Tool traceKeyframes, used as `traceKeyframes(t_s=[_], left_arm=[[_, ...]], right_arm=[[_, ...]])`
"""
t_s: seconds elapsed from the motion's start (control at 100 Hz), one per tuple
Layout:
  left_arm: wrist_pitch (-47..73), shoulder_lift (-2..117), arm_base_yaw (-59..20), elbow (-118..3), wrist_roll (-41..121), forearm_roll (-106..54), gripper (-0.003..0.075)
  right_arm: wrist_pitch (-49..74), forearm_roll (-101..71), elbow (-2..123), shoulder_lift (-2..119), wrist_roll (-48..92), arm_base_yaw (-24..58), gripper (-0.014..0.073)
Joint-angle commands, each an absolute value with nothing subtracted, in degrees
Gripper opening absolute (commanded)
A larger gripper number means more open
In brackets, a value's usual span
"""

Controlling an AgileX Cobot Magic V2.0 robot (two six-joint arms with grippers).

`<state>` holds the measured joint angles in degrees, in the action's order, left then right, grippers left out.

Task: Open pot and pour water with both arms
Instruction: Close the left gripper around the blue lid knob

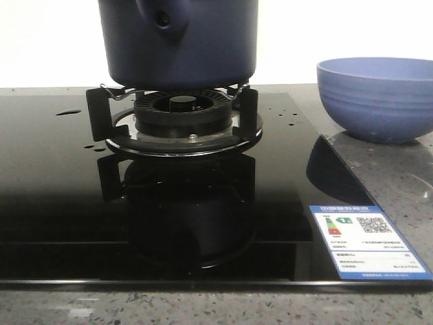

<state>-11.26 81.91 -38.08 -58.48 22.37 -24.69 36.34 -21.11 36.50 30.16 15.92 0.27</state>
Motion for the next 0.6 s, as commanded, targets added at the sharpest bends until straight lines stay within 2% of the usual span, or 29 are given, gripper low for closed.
traceKeyframes(t_s=[0.0, 0.59], left_arm=[[-14.9, 80.9, -37.9, -61.9, 22.1, -24.5, 0.0445], [-13.4, 82.7, -37.9, -64.9, 22.1, -24.2, 0.0442]], right_arm=[[32.2, -22.1, 38.7, 30.9, 16.6, 0.3, 0.0435], [32.6, -22.1, 38.7, 30.9, 16.6, 0.3, 0.0435]])
